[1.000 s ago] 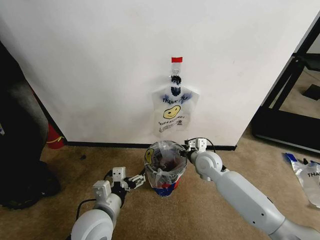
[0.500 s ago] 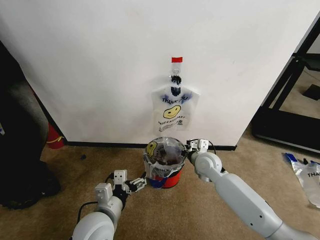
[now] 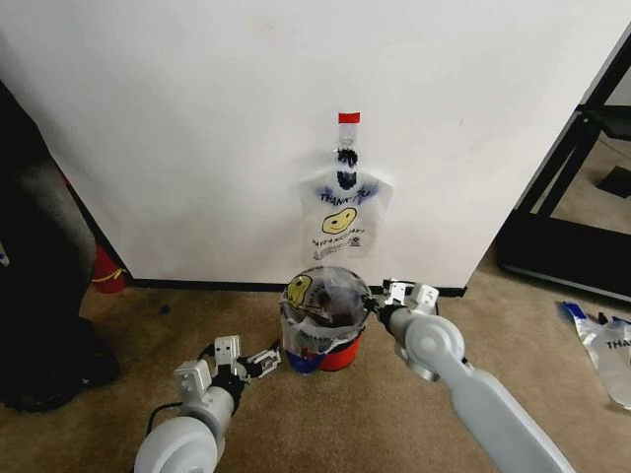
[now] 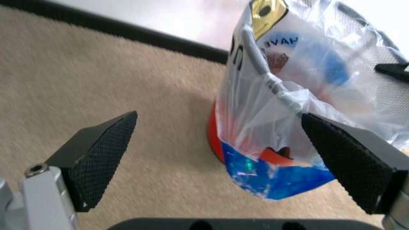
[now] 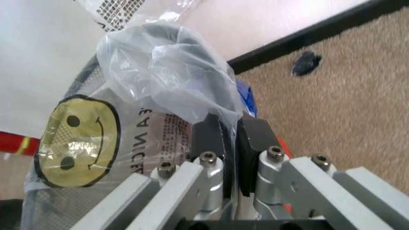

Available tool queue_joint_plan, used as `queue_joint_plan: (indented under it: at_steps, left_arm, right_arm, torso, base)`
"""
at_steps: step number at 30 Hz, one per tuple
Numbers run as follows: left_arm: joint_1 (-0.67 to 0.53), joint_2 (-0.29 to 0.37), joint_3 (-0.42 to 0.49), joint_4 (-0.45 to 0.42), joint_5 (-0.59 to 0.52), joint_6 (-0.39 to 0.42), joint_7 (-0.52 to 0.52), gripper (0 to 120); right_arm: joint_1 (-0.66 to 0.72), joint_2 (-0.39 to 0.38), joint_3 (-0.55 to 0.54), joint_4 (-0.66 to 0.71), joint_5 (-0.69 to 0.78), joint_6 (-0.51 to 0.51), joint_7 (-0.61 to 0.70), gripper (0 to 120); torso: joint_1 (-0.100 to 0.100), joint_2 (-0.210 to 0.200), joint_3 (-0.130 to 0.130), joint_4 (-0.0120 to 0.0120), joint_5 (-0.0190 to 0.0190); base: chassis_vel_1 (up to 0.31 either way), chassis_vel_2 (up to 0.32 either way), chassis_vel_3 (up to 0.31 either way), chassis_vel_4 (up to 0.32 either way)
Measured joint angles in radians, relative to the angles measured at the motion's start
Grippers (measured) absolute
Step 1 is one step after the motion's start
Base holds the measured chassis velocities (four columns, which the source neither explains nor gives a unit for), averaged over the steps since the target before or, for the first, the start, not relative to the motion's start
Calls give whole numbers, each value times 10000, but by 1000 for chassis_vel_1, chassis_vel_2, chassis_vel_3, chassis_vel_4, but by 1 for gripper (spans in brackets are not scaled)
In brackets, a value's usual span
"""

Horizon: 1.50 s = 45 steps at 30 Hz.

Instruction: Pick up the garbage bag from the wall and place it over the trash bin.

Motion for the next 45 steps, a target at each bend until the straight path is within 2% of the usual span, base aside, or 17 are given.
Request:
queue_joint_plan:
  at_steps: [1, 4, 7, 8, 11, 14, 26, 30, 32, 35, 37, 41, 44, 45]
  left_arm:
    - [0, 0, 0, 0, 0, 0, 0, 100]
    - [-91, -14, 0, 27, -946, 251, -251, 100]
    - [-299, -29, -178, 374, -2942, 550, -670, 100]
    - [-299, -29, -178, 374, -2942, 550, -670, 100]
    - [-488, -100, -257, 845, -3951, 620, -817, 99]
    - [-635, -220, -128, 1209, -4586, 697, -545, 98]
    - [-965, -755, 366, 1602, -4450, 836, -174, 98]
    - [-1043, -931, 394, 1655, -4408, 595, 60, 92]
    - [-1066, -986, 400, 1689, -4395, 498, 118, 87]
    - [-1070, -1043, 450, 1789, -4354, 421, 249, 72]
    - [-1070, -1065, 468, 1813, -4327, 414, 270, 70]
    - [-1069, -1197, 574, 1896, -4198, 346, 348, 51]
    - [-1068, -1213, 605, 1922, -4160, 309, 380, 44]
    - [-1069, -1226, 624, 1952, -4129, 266, 409, 37]
  right_arm:
    - [0, 0, 0, 0, 0, 0, 0, 1]
    - [-392, 72, 366, 260, -40, 202, -214, 1]
    - [-813, 135, 754, 570, -107, 459, -504, 1]
    - [-813, 135, 754, 570, -107, 459, -504, 1]
    - [-921, 136, 874, 699, -120, 500, -537, 1]
    - [-939, 129, 925, 782, -106, 500, -537, 1]
    - [-990, 180, 957, 988, -84, 488, -526, 1]
    - [-1065, 204, 958, 1026, -138, 477, -526, 1]
    - [-1084, 211, 958, 1038, -157, 474, -528, 1]
    - [-1122, 223, 946, 1071, -201, 472, -533, 1]
    - [-1129, 225, 943, 1079, -206, 472, -535, 1]
    - [-1146, 231, 947, 1130, -215, 473, -536, 1]
    - [-1159, 231, 958, 1154, -214, 475, -535, 1]
    - [-1175, 230, 964, 1171, -213, 478, -533, 1]
  torso:
    - [0, 0, 0, 0, 0]
    - [0, 0, 0, 2, 0]
    - [0, 0, 0, 1, 1]
    - [0, 0, 0, 1, 1]
    - [0, 0, 0, 2, -2]
    - [0, 0, 1, 2, -1]
    - [0, 0, 1, 2, 0]
    - [0, 0, 1, 2, 0]
    - [0, 0, 1, 2, 0]
    - [0, 0, 1, 2, 1]
    - [0, 0, 1, 2, 0]
    - [0, 0, 1, 2, 0]
    - [0, 0, 1, 2, 0]
    - [0, 0, 1, 2, 0]
  base:
    - [0, 0, 0, 0]
    - [0, 0, 0, 0]
    - [0, 0, 0, 0]
    - [0, 0, 0, 0]
    - [0, 0, 0, 0]
    - [0, 0, 0, 0]
    - [0, 0, 0, 0]
    - [0, 0, 0, 0]
    - [0, 0, 0, 0]
    - [0, 0, 0, 0]
    - [0, 0, 0, 0]
    - [0, 0, 0, 0]
    - [0, 0, 0, 0]
    - [0, 0, 0, 0]
